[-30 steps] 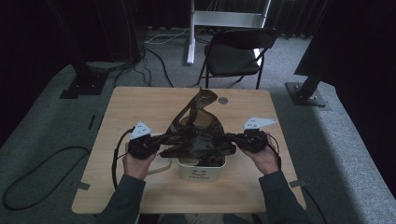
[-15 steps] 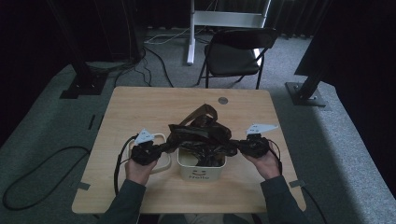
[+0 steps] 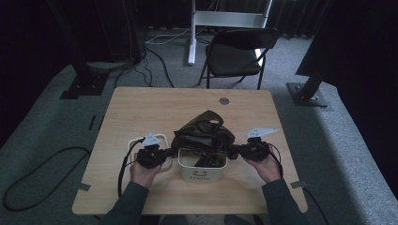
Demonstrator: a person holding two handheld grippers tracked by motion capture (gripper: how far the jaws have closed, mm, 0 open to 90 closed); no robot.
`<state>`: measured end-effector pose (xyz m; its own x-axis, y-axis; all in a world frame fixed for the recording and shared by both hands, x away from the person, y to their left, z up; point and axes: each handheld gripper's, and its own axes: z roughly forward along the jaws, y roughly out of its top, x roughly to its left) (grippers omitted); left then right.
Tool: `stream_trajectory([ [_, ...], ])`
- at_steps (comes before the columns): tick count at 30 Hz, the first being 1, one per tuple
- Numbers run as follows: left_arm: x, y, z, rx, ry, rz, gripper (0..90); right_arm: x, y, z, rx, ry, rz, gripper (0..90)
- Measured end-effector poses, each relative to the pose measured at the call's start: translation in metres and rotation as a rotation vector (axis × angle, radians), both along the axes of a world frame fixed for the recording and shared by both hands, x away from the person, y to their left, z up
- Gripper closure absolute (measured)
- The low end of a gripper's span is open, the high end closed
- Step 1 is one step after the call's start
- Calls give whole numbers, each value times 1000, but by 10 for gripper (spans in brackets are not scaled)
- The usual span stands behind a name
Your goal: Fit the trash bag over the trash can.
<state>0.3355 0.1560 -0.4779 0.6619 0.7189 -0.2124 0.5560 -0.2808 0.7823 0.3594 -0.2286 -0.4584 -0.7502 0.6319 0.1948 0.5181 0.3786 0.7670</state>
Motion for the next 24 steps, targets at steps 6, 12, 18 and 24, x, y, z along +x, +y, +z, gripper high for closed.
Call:
stream_trajectory([
  [6,-2,-8,-2,-5,4,-33,900,0,3,-3,21,17,18,900],
  [12,-4,-14,-1,-10,2,-54,900,1,10,-3,36,21,32,900],
  [18,-2,-15,-1,-21,2,-42,900,5,13,-3,41,24,28,900],
  [24,4,-18,-2,-29,5,-21,900,13,15,-2,33,24,4,900],
])
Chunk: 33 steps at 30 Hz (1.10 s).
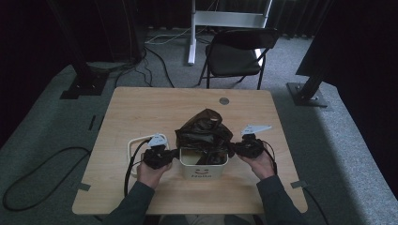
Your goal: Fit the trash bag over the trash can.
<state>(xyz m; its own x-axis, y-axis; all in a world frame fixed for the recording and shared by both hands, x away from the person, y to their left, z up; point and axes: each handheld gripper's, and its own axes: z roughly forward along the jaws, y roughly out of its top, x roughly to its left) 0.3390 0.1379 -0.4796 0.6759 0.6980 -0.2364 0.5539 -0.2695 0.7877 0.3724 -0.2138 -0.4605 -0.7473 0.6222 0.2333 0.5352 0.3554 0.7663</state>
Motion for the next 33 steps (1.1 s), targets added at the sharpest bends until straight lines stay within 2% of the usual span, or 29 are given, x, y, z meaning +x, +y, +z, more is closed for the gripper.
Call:
stream_trajectory([
  [5,3,1,1,3,-11,12,873,6,-1,1,0,-1,-13,892],
  [11,-4,15,10,-19,-43,29,729,-2,-14,12,-5,-42,-47,720],
  [18,-12,31,21,-41,-79,45,660,-16,-34,37,9,-117,-81,627],
  [25,-15,33,31,-64,-114,37,637,-23,-41,53,34,-162,-95,607],
  [33,-14,27,40,-62,-132,18,627,-33,-33,67,58,-196,-42,613],
])
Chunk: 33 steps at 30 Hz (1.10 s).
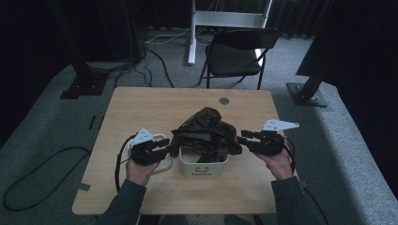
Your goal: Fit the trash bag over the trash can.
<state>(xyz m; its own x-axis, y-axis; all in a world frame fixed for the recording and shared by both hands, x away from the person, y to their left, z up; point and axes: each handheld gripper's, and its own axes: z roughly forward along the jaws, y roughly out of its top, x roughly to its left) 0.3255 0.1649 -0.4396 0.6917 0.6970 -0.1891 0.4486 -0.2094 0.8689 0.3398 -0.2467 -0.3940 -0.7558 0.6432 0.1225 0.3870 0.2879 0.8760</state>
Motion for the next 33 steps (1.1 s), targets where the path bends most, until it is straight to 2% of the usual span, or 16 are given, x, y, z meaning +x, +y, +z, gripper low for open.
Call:
stream_trajectory([
  [5,2,-3,1,7,-4,-6,634,-4,11,9,17,-20,46,616],
  [13,4,-7,1,4,-1,-11,656,-3,30,12,23,-29,108,617],
  [16,5,-8,1,7,1,-9,677,-2,34,13,9,-35,99,728],
  [17,5,-8,1,7,3,-9,681,-1,33,12,9,-32,94,777],
  [18,5,-8,1,7,3,-9,687,-1,33,12,9,-32,94,777],
  [20,5,-8,0,8,4,-7,698,0,28,9,13,-18,79,878],
  [21,5,-8,0,9,5,-7,701,0,26,7,12,-10,76,891],
  [27,3,-7,2,7,1,-3,709,0,13,-5,19,33,59,899],
  [33,4,-3,6,-8,-7,8,707,-2,1,-15,42,61,67,900],
])
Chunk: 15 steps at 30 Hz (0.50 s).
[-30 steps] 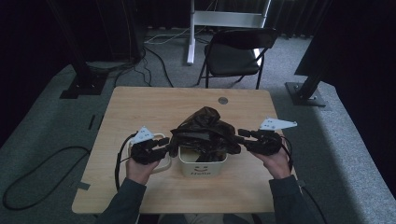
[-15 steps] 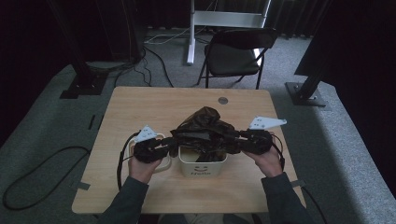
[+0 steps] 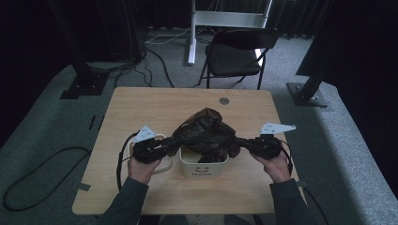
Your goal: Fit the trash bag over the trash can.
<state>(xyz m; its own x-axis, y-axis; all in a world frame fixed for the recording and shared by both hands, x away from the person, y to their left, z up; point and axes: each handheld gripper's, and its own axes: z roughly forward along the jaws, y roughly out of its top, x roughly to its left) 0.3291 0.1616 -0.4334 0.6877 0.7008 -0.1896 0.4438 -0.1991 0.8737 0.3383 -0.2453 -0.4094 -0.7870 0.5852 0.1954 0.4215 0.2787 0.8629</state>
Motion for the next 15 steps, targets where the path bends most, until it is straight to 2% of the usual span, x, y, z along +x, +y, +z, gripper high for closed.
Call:
stream_trajectory([
  [6,3,4,9,-19,-18,19,671,-2,-4,-8,-11,18,12,900],
  [9,9,3,17,-25,-35,26,651,-3,-5,-10,-13,22,15,900],
  [15,22,-2,28,-30,-41,26,622,-3,-4,-12,-19,25,24,900],
])
